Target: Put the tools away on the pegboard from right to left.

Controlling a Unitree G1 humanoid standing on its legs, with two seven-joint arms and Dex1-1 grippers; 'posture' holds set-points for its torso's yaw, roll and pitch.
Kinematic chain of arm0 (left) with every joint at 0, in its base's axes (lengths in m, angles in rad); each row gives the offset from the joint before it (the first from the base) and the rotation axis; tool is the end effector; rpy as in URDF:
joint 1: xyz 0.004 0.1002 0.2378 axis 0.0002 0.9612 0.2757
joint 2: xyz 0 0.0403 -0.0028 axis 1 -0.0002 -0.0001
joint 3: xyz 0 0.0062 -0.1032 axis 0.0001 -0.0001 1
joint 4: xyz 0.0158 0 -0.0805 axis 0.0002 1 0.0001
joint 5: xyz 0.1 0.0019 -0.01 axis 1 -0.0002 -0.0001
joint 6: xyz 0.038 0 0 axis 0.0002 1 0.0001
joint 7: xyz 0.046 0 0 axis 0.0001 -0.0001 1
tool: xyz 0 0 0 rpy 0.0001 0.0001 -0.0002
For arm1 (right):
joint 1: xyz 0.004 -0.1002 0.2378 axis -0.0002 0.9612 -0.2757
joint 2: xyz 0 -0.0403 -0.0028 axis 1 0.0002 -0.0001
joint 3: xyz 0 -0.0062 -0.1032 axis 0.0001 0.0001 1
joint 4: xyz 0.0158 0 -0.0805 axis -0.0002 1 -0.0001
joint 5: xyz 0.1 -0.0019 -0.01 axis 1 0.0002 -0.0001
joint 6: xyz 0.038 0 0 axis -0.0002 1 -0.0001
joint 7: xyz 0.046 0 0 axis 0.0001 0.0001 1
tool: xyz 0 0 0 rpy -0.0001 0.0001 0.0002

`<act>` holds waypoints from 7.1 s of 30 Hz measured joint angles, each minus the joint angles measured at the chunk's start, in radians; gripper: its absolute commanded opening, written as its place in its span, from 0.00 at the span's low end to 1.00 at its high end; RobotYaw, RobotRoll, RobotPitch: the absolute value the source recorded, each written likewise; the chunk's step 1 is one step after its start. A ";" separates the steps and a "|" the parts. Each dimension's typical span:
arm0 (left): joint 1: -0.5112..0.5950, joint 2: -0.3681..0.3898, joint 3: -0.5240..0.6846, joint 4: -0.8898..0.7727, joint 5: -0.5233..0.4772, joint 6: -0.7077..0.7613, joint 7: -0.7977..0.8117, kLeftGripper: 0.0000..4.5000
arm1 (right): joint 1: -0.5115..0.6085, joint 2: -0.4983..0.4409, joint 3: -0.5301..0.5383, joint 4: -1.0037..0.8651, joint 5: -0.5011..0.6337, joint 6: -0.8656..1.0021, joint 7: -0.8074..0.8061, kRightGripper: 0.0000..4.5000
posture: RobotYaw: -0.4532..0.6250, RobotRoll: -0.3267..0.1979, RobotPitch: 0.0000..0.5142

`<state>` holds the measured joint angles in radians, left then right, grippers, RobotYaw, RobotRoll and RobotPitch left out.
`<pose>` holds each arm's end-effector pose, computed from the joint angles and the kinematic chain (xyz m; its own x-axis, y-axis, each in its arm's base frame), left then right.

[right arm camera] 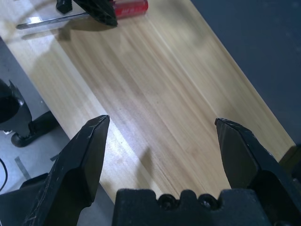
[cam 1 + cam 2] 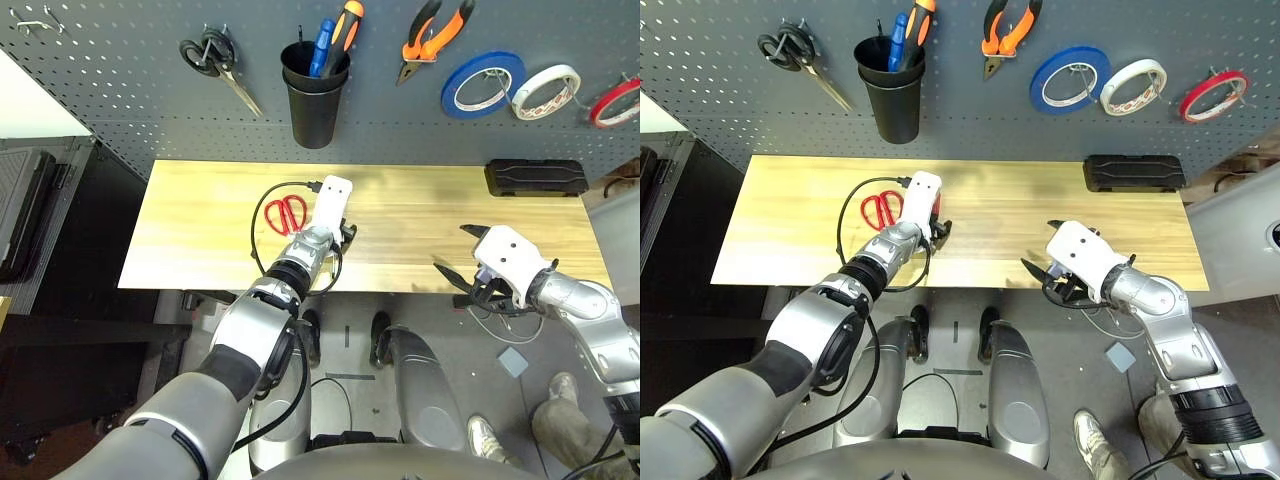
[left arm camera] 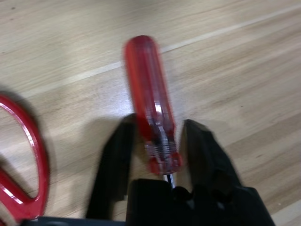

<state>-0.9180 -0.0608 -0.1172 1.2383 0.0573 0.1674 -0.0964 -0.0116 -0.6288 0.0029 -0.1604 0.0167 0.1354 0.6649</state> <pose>0.3228 0.0686 0.0522 0.7983 -0.2930 -0.5261 0.4296 0.8894 0.1565 0.2056 -0.2460 0.1038 0.7852 0.5224 -0.3325 -0.6182 0.6302 -0.4698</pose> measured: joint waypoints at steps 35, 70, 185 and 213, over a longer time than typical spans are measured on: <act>0.678 -0.009 0.199 -1.593 -0.201 0.542 0.146 0.20 | -0.404 0.073 -0.010 0.694 0.123 -0.355 0.212 1.00 | 0.73 0.62 0.63; 0.203 0.171 0.354 -1.623 -0.405 0.488 0.114 0.20 | -0.503 -0.114 -0.362 0.572 0.637 -0.061 0.591 1.00 | 0.61 0.62 0.54; 0.525 0.189 0.029 -1.278 -0.112 0.548 0.133 1.00 | -0.318 0.152 0.096 0.532 0.040 -0.198 0.188 1.00 | 0.66 0.62 0.65; 0.070 0.122 0.133 -0.094 -0.069 -0.020 0.115 0.79 | -0.207 0.153 0.099 0.182 0.022 0.054 0.040 1.00 | 0.58 0.62 0.60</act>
<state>-0.8484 0.0615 0.0157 1.1447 -0.0112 0.1472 0.0187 -0.2183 -0.4755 0.1015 0.0217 0.0391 0.1897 0.7046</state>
